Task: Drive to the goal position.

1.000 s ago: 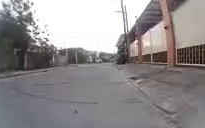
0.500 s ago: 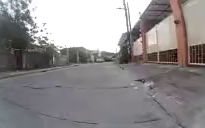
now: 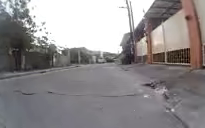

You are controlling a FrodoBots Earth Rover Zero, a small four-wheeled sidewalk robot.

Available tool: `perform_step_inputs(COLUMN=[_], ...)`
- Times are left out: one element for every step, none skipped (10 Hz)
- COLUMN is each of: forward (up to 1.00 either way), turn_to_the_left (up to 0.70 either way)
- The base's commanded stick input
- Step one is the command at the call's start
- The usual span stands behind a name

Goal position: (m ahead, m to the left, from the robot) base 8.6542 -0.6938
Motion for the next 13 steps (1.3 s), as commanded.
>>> perform_step_inputs(forward=[1.0, 1.0, 1.0, 1.0, 1.0, 1.0, 1.0, 1.0, 1.0, 1.0, 1.0, 1.0, 1.0], turn_to_the_left=[0.01, 0.01, 0.01, -0.3, -0.39, -0.39, -0.39, -0.39, -0.39, -0.13, 0.01, 0.01, 0.01])
